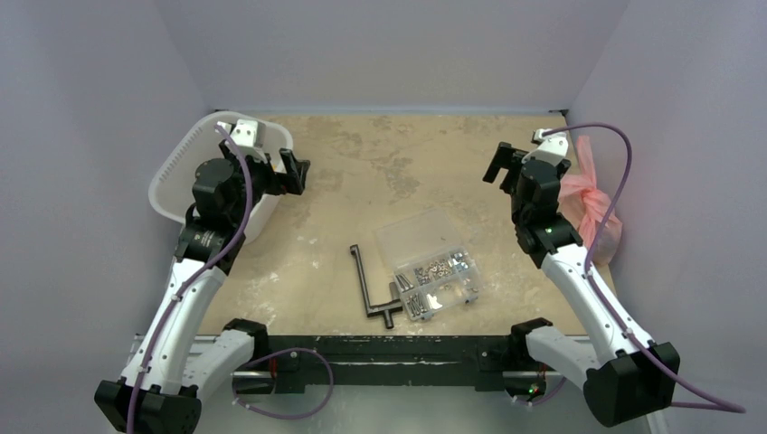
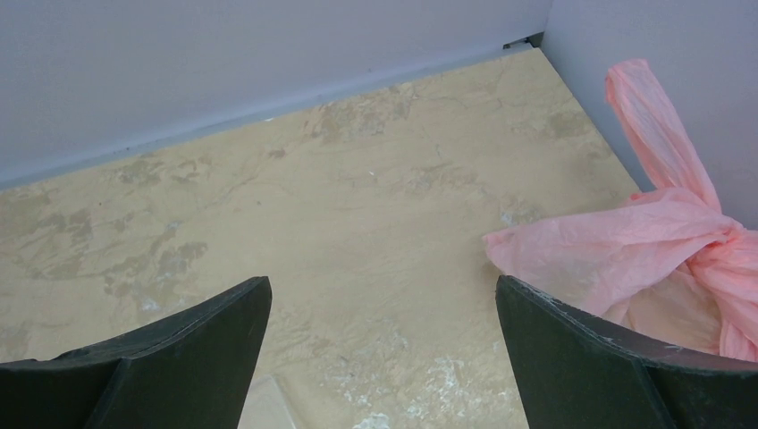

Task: Take the fake fruits out of the plastic bag

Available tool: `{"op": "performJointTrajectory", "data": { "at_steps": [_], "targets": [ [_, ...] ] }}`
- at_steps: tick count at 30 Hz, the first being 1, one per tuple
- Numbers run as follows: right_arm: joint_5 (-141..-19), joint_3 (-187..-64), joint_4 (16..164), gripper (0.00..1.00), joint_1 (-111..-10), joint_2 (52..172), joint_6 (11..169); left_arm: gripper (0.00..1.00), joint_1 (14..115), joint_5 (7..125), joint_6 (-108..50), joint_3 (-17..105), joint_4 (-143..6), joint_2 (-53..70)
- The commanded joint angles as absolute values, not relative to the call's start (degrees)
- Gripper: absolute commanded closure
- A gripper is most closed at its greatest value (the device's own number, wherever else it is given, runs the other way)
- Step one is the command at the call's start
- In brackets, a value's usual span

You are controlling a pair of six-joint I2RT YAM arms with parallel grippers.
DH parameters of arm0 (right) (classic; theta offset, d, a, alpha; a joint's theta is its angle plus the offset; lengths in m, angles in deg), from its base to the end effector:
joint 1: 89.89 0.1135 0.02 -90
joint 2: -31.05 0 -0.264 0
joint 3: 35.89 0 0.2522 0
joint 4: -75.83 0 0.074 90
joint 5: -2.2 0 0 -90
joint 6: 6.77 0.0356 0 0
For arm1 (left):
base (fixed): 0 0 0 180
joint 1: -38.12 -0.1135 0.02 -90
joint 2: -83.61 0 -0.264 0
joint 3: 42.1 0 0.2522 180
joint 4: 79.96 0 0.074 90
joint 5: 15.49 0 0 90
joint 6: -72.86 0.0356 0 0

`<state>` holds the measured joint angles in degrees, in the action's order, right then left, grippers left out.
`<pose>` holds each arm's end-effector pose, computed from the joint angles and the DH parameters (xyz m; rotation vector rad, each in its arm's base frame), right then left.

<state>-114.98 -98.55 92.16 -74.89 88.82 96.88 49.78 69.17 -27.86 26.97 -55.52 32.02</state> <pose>0.2303 0.0449 0.3374 0.3189 1.7191 -0.0546 0.2003 -0.0447 0.3829 0.0843 1.7034 -0.3707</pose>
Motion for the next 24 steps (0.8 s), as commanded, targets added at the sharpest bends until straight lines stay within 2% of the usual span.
{"op": "performJointTrajectory", "data": {
  "at_steps": [1, 7, 15, 21, 24],
  "targets": [
    [-118.24, -100.84, 92.04, 0.01, -74.78, 88.09, 99.56, 0.01, 51.45, 64.76, -27.32, 29.63, -58.01, 31.58],
    [-116.03, -100.90, 93.50, 0.01, -74.84, 89.78, 103.98, 0.01, 53.68, 62.10, -27.86, 30.29, -57.43, 30.58],
    [-131.45, -103.06, 97.55, 0.01, -76.45, 95.90, 112.04, 0.01, 58.33, 62.70, -25.32, 30.82, -55.04, 29.05],
    [-136.54, -104.59, 100.62, 0.01, -85.48, 99.29, 117.17, 0.01, 60.47, 62.47, -24.53, 31.40, -54.06, 27.63],
    [-144.10, -105.30, 100.27, 0.01, -86.38, 101.76, 117.09, 0.03, 60.44, 60.26, -25.65, 32.46, -54.42, 26.28]
  ]
}}
